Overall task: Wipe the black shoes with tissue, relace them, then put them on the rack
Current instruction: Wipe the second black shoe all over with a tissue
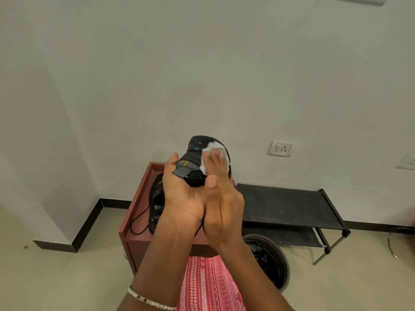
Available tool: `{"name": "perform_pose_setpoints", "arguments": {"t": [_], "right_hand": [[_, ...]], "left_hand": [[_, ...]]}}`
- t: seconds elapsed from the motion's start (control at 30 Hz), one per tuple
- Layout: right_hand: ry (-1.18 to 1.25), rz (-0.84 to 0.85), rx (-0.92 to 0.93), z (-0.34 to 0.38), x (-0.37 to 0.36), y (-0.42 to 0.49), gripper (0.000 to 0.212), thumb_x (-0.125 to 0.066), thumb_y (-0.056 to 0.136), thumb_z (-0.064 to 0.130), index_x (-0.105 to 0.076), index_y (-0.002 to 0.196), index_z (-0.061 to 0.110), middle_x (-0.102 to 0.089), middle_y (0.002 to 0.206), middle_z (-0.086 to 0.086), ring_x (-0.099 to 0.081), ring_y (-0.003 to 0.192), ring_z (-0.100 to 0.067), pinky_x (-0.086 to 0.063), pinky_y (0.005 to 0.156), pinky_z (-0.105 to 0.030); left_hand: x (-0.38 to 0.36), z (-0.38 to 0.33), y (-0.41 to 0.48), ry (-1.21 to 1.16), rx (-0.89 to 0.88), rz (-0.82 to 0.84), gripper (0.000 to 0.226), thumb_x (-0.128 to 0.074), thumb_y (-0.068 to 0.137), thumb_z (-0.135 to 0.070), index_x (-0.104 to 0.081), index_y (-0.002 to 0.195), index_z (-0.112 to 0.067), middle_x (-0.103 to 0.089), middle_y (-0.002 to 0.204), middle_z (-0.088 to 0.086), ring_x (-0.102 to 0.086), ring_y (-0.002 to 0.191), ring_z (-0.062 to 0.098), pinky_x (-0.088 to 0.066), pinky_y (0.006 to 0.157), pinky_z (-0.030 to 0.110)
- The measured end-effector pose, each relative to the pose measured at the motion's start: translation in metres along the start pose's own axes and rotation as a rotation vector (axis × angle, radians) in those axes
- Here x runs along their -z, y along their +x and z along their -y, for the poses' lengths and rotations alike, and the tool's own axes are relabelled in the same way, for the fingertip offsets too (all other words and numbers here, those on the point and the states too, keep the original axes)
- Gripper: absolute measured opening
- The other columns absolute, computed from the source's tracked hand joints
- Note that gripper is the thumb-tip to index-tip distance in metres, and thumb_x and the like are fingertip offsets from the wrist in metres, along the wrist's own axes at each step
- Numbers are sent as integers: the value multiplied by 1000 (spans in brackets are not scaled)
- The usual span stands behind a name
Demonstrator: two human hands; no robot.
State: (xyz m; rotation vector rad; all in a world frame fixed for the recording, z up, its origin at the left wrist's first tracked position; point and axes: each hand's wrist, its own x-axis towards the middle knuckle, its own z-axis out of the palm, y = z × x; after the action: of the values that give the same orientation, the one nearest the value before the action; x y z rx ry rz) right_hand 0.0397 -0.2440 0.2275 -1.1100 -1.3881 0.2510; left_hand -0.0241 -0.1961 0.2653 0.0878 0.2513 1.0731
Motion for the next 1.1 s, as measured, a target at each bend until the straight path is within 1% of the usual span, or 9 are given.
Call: {"name": "perform_pose_setpoints", "arguments": {"t": [0.07,0.2,0.37,0.57,0.67,0.8,0.93,1.0,1.1], "right_hand": [[-51,59,68,1,1,12,57,-27,107,44,-51,144,7,-44,155,-4,-29,149,-14,-28,122,-40],[-22,71,106,-13,7,-3,51,-30,108,34,-45,147,5,-41,157,-3,-30,149,-17,-29,121,-36],[15,-2,-96,-26,9,-49,54,-29,104,35,-33,155,17,-32,161,7,-24,152,-15,-31,120,-50],[-22,-33,-55,-8,-1,-22,55,-29,106,40,-38,152,12,-30,162,2,-21,152,-12,-24,123,-36],[-38,5,29,-1,-5,6,59,-26,107,46,-46,147,8,-37,159,-3,-22,152,-12,-23,124,-37],[-168,66,135,-15,0,1,55,-24,108,39,-42,149,6,-32,161,-3,-21,153,-17,-21,124,-35],[-177,7,15,-37,13,-40,52,-26,108,35,-39,152,11,-34,161,3,-27,150,-16,-31,120,-36],[-129,-35,-73,-40,14,-52,52,-29,106,36,-41,151,12,-39,158,2,-31,149,-14,-36,117,-40],[-15,-103,-176,-25,5,-47,53,-30,105,41,-44,149,14,-42,156,3,-32,148,-9,-37,117,-40]], "left_hand": [[-1,-2,-1,15,-17,11,58,-41,96,-51,-67,114,-2,-72,104,19,-74,86,31,-59,77,45],[0,-10,1,-28,-26,2,56,-47,95,-48,-64,123,-2,-66,122,22,-65,111,33,-50,99,46],[5,-19,8,-163,-100,-36,41,-49,99,-40,-65,110,-4,-69,107,18,-66,99,32,-49,94,46],[10,-6,5,-75,-21,-9,55,-46,98,-46,-60,127,-1,-64,126,24,-64,111,36,-49,98,48],[13,-3,2,-51,27,31,62,-41,98,-51,-64,118,3,-69,112,26,-72,92,37,-61,76,49],[17,-11,3,-62,-20,-12,59,-44,98,-48,-59,130,-1,-61,131,23,-59,122,34,-43,109,47],[17,-20,-1,-256,-74,-70,36,-54,98,-37,-66,77,-10,-69,84,0,-65,97,17,-43,107,40],[18,-20,1,-288,-76,-73,29,-56,97,-35,-62,77,-15,-64,90,-9,-63,106,8,-46,104,37],[18,-11,-1,-207,-69,-59,33,-54,98,-38,-67,93,-7,-72,97,10,-69,98,26,-51,90,44]]}}
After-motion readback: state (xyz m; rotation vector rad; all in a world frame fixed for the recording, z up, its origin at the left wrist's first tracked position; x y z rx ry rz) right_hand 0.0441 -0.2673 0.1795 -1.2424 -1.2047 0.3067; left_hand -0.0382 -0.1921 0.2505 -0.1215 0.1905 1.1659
